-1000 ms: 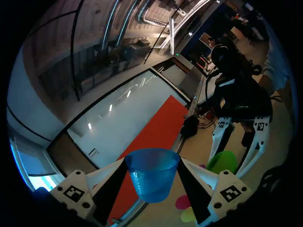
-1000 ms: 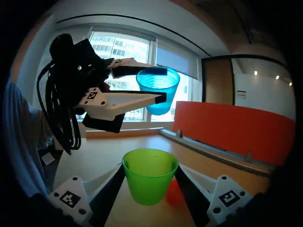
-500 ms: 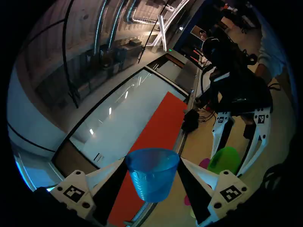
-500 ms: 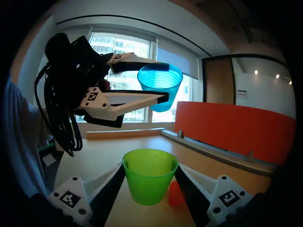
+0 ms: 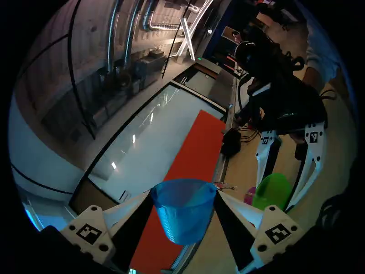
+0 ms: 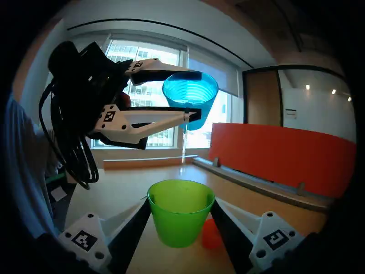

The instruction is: Pour water

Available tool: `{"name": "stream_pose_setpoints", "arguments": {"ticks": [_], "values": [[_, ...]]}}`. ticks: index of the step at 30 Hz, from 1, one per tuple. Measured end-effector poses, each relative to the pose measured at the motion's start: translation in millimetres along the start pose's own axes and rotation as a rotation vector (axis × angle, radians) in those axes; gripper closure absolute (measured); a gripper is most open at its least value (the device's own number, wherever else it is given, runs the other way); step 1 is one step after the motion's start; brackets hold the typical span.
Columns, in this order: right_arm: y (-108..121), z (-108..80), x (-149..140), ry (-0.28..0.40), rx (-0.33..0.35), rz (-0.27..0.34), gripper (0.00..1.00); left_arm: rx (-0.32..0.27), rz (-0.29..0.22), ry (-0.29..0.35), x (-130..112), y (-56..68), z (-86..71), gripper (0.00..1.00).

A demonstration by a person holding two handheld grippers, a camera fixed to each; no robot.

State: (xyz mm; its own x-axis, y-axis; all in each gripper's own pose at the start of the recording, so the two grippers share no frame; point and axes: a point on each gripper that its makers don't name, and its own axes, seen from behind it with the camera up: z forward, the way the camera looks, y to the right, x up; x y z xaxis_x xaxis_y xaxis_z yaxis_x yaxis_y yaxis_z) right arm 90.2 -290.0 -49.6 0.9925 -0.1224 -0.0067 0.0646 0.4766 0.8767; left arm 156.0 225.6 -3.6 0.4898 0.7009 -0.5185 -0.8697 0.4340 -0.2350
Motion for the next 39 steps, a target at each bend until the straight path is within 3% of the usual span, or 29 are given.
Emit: {"name": "stream_pose_setpoints", "arguments": {"ticks": [18, 39], "values": [[2.4, -3.0, -0.2, 0.004, -0.006, -0.005, 0.1, 0.011, 0.074, -0.003, 3.1, -0.1, 5.7, 0.12], [3.2, -2.3, 2.5, 0.002, -0.007, -0.012, 0.1, 0.024, 0.164, -0.006, 7.5, -4.8, 1.6, 0.12]]}}
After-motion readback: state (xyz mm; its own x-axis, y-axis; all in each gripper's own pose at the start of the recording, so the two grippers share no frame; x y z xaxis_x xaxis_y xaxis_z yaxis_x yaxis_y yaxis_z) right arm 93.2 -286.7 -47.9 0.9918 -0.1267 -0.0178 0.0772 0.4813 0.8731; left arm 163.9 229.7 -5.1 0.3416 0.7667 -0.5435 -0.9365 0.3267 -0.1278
